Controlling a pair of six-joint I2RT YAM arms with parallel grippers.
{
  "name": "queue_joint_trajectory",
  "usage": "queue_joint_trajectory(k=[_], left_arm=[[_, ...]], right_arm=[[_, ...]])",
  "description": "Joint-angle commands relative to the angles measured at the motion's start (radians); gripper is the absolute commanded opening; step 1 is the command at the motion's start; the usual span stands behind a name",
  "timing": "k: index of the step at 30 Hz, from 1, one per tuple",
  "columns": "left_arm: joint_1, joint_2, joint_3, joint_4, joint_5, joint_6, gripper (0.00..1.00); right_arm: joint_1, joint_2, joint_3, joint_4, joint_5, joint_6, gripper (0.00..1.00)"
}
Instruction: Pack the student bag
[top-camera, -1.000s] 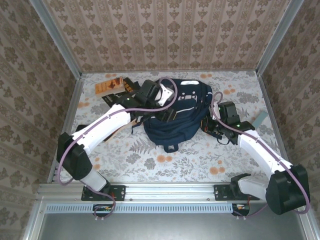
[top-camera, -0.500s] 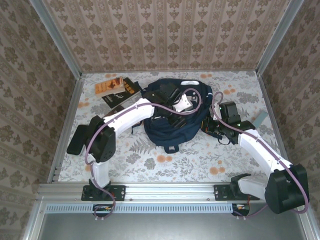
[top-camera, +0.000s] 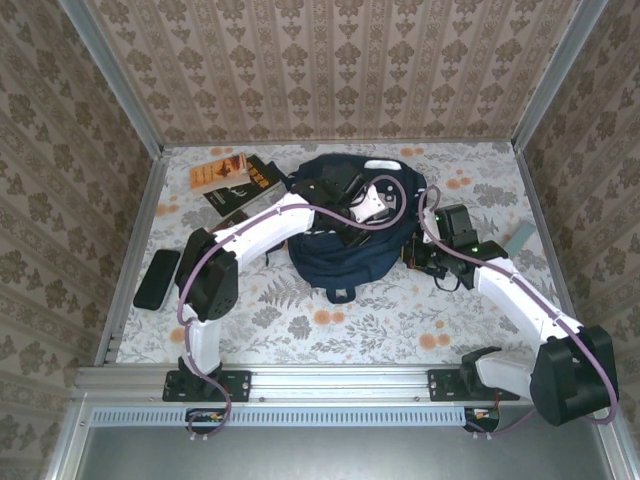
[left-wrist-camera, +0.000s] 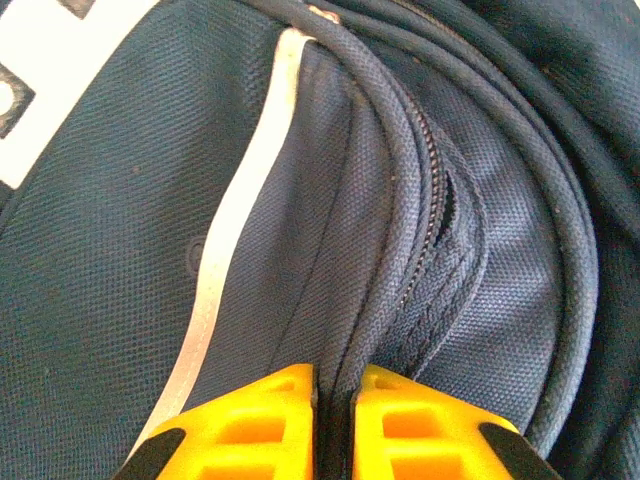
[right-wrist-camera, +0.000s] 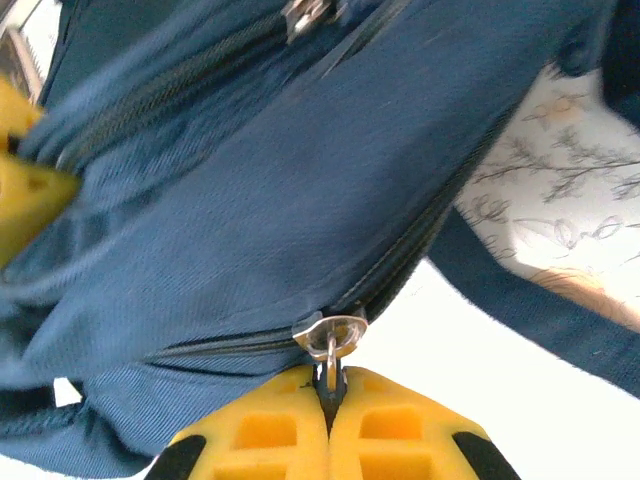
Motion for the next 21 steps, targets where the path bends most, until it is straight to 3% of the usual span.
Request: queue_joint_trajectory(k=[1, 10, 14, 21], left_arm=[[0.027, 0.017, 0.04, 0.11, -0.12, -0.169, 0.11], [0.024, -0.009, 0.004, 0.199, -0.097, -0.323, 0.08], [0.03, -0.019, -0.013, 0.217, -0.083, -0.347, 0.08], [0.067, -0.071, -0.068, 0.286, 0.027, -0.424, 0.07]], right_arm=[[0.08, -0.037, 0.03, -0.063, -0.032, -0.038, 0.0], [0.246, -0.041, -0.002, 0.064, -0.175, 0.008, 0.0], [0.259, -0.055, -0.033, 0.162, -0.232, 0.055, 0.0], [0.261, -0.114, -0.092, 0.196, -0.189, 0.035, 0.0]])
